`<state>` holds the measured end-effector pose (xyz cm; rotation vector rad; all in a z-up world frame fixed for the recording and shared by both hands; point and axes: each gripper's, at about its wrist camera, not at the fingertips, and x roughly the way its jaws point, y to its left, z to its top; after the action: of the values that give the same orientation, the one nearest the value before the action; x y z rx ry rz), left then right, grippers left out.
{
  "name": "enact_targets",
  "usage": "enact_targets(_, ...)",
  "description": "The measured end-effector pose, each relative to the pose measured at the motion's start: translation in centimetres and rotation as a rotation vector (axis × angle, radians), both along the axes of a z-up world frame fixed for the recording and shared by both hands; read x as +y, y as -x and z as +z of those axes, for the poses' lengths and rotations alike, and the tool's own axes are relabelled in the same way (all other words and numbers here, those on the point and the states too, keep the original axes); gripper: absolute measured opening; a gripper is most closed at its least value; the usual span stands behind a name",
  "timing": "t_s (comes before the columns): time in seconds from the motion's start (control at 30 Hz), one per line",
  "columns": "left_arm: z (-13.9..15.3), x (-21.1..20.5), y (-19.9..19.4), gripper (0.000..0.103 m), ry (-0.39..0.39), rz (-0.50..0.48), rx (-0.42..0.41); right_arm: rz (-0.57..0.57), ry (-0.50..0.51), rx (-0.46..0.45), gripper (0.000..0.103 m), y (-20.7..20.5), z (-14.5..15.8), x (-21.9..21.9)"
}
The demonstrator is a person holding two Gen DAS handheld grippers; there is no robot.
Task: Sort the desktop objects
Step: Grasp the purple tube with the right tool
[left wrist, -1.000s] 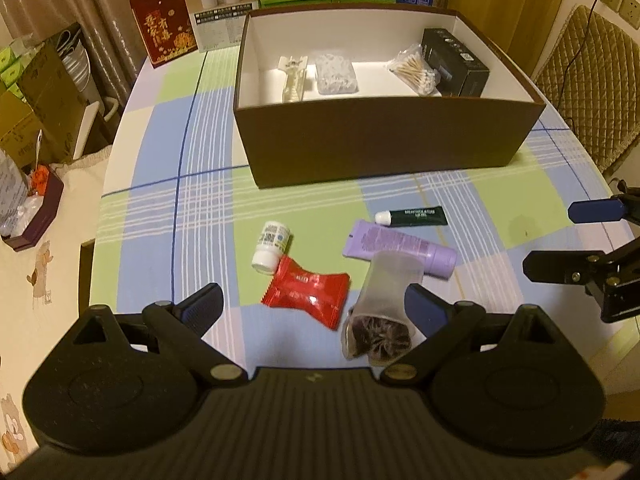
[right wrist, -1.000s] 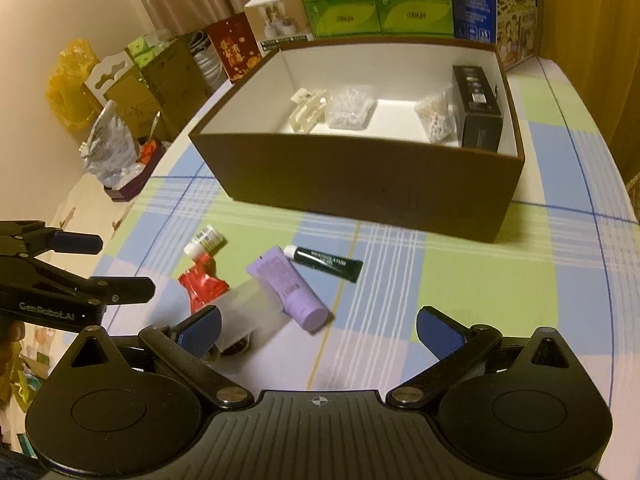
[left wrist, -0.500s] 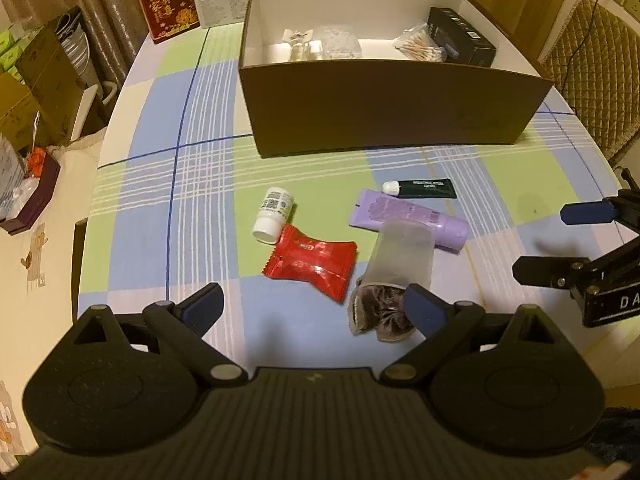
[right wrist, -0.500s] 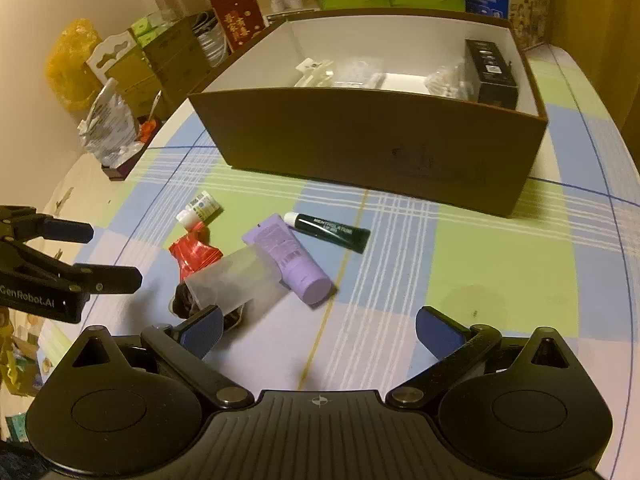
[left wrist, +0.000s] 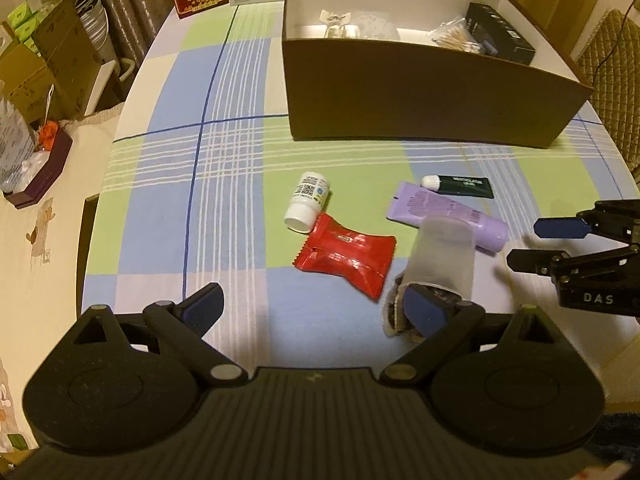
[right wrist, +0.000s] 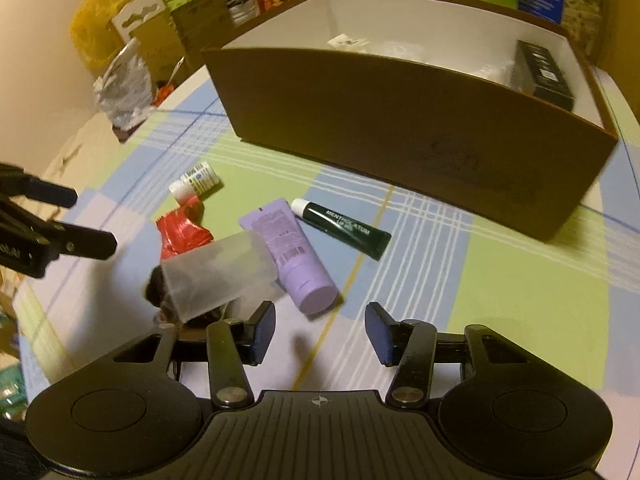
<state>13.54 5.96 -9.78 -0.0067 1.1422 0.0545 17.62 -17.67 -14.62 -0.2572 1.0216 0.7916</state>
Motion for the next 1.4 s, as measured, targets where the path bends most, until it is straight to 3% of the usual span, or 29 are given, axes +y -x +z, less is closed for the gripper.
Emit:
enact_targets(0.27,-1.2,0.7,-0.9,0.095,-0.007,0.016,0.026,0.092,0.052,-0.06,0.047,-0.8,-1.7,2.0)
enact_targets(0.4,-1.7,1.0,-1.2,0.095,0.0,0.025,0.038,0.124,0.047,-0.063,0.03,-0.7,-2.2,2.4)
enact_targets(0.67,-2.6,1.0,-1.9,0.095,0.019,0.032,0.052,0.16,0.072,-0.068,0.027,0.2,-2.1,1.2)
enact_targets(1.07,-3.8,0.8,-4.0,0.095,0.076,0.093,0.05,-0.023,0.116,-0.024,0.027,1.3,-1.5,-5.0)
enact_targets(1.4,-5.2,0.7,-6.2,0.095,0.051,0.13,0.052,-0.16,0.129,-0.019,0.027,1.3,-1.2,-8.5)
